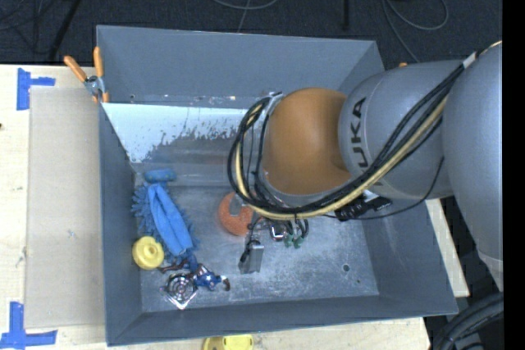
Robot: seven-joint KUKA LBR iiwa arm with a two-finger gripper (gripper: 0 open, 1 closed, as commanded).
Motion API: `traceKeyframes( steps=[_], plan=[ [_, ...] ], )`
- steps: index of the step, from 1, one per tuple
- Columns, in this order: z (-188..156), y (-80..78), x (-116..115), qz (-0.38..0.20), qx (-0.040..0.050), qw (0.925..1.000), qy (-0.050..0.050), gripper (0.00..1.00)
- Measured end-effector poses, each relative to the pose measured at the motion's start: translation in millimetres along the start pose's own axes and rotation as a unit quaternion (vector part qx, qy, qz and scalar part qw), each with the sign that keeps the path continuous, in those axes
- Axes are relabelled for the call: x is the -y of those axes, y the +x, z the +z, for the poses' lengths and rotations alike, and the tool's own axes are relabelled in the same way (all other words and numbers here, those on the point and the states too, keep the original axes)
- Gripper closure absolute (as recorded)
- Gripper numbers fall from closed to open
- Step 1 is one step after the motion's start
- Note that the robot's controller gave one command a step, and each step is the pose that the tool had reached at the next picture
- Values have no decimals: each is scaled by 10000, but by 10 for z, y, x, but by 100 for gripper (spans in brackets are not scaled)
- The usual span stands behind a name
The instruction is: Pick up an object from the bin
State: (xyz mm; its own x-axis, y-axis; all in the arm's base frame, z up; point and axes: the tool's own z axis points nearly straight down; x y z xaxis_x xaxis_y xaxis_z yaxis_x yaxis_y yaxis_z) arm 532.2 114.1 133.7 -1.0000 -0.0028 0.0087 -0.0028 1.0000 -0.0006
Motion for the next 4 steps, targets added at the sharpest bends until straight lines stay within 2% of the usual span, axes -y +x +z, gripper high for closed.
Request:
traceKeyframes(
  steps=[1, 2, 3, 4],
  plan=[
    [-45, -17, 7, 20, 35, 10000, -4, 0],
    [521, 399, -584, -523, 47, 9986, 0, 0],
    [258, 412, -648, -1140, 18, 9935, 6, 0],
    [-65, 386, -615, -1195, 54, 9928, -1, 0]
  ],
)
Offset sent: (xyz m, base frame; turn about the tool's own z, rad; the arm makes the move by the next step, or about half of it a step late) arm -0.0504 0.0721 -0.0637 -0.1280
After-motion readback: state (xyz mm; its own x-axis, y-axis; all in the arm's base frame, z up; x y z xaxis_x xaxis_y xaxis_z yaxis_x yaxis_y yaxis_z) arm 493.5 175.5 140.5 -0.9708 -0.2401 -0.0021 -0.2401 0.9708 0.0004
